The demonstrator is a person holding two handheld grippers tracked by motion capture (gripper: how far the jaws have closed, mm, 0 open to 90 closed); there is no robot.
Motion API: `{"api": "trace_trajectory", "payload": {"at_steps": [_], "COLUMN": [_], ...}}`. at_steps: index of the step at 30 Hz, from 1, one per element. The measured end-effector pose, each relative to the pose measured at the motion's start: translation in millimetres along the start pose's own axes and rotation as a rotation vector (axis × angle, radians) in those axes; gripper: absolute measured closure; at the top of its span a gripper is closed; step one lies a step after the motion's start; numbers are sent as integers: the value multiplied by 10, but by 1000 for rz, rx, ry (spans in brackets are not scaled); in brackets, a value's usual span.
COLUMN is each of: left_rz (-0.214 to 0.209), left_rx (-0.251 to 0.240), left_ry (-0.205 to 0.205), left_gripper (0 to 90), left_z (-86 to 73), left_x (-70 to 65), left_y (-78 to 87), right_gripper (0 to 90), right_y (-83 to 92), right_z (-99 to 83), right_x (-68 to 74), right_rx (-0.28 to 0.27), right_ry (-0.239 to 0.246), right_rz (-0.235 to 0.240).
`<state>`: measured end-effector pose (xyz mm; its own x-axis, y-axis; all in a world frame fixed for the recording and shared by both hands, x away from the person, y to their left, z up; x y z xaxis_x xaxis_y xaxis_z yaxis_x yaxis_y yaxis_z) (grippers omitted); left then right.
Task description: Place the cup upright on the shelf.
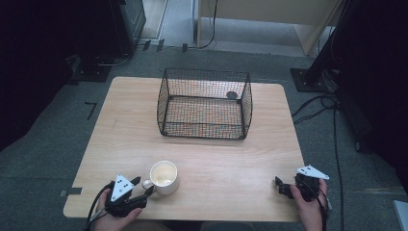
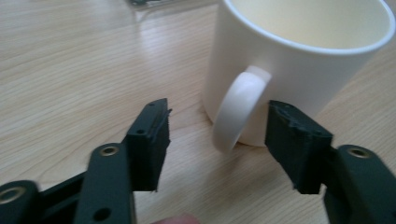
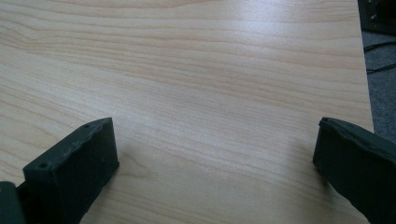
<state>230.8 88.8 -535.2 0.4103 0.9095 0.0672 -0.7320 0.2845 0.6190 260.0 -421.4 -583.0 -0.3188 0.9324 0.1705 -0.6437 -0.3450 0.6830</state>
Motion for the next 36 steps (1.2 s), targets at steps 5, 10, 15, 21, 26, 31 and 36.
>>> {"api": "trace_trajectory", "payload": {"at_steps": [5,10,15,21,26,31,36], "left_rz": [17,22,16,42,28,46,28], "left_rx": [21,22,30,-6,-44,-62,-111], "left_ry": [-37,-34,-8,29,51,24,34], "left_gripper": [513,702,795,812,823,838,851], "left_z": [26,66,116,234,337,427,578], "left_x": [-62,-73,-78,-89,-98,-134,-180], "left_y": [-56,-108,-174,-215,-233,-263,-263], "right_gripper": [0,0,0,0,0,0,0], "right_y": [0,0,0,-1,-2,-3,-4], "right_z": [-1,-1,-1,-1,-2,-1,-1], "right_x": [4,4,8,12,16,19,24], "right_rx": [2,2,3,3,4,4,5], "right_ry": [3,3,7,9,10,12,17], "right_rz": [3,4,7,9,11,13,17]}}
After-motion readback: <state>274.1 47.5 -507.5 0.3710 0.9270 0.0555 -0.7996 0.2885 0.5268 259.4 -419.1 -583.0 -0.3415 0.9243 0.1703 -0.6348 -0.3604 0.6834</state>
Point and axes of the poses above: each handheld gripper's, and its own axes: y roughly backward along the jaws, z roughly out of its top, x roughly to its left, the point moved 8 cm from there along -y, roughly forward along the jaws, and after that the axes turned 12 degrees about z, right-handed, at the moved point
